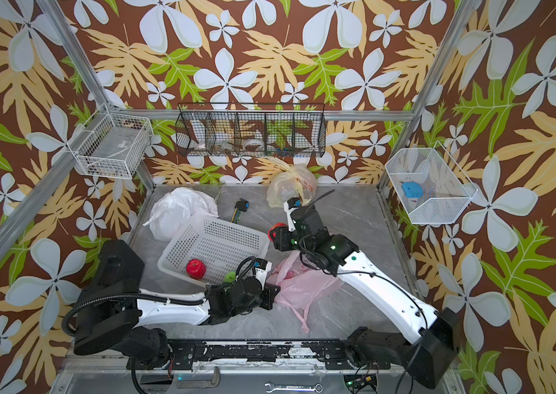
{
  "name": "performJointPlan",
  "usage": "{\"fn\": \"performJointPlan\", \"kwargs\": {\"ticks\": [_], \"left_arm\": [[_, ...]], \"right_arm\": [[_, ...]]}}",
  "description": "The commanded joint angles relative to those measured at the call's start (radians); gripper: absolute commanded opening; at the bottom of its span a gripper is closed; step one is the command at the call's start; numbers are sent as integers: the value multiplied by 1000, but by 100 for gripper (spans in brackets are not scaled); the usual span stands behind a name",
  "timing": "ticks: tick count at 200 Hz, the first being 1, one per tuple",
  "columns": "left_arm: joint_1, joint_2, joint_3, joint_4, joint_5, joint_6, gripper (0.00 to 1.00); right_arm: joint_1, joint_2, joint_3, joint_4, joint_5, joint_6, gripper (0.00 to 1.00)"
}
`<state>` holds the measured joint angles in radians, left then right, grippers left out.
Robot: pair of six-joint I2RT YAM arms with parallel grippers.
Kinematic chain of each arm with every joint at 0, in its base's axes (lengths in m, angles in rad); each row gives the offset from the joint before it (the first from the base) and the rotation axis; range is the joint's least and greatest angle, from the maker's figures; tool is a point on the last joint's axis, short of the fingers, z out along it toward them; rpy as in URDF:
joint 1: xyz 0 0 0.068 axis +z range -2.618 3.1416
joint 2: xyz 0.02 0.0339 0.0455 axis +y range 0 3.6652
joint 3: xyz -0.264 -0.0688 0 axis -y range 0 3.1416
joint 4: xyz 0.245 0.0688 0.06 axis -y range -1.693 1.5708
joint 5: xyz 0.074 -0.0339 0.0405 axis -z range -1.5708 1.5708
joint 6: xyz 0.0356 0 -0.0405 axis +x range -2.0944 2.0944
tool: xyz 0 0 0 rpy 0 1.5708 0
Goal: Untie the knot of a plastic bag & take out the apple
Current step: Place the apple in the basket, then pick up the apple from the plastic bag.
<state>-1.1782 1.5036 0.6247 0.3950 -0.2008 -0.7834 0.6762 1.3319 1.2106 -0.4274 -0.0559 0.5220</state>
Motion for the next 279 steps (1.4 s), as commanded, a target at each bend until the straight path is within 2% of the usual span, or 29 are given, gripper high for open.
{"fn": "performJointPlan", "kwargs": {"ticks": [1,40,61,83,120,164,203,225,245,279], "left_arm": [[-9,-14,-17,23,-32,-32,0],[-13,-37,-29,36,-29,-38,0],[-12,-42,-35,43,-44,-40,0],[-12,-43,-39,46,-47,-39,0],[-12,-41,-48,52,-59,-39,0],[-11,-43,-43,44,-69,-36,0],[16,-28,-27,35,-29,-48,0],[31,-20,-19,47,0,-60,0],[46,-2,3,46,32,-68,0],[74,14,30,54,81,-82,0]], "right_arm": [[33,141,96,49,-17,-38,53],[72,399,266,24,-92,-85,56],[78,485,315,10,-117,-91,68],[89,513,358,-12,-108,-107,77],[89,470,403,-53,-66,-138,79],[89,296,346,-83,4,-147,79],[102,-38,120,-72,96,-83,66],[185,-233,-29,-88,249,-30,58],[263,-364,-155,-117,330,62,52],[472,-473,-285,-130,474,167,44]]}}
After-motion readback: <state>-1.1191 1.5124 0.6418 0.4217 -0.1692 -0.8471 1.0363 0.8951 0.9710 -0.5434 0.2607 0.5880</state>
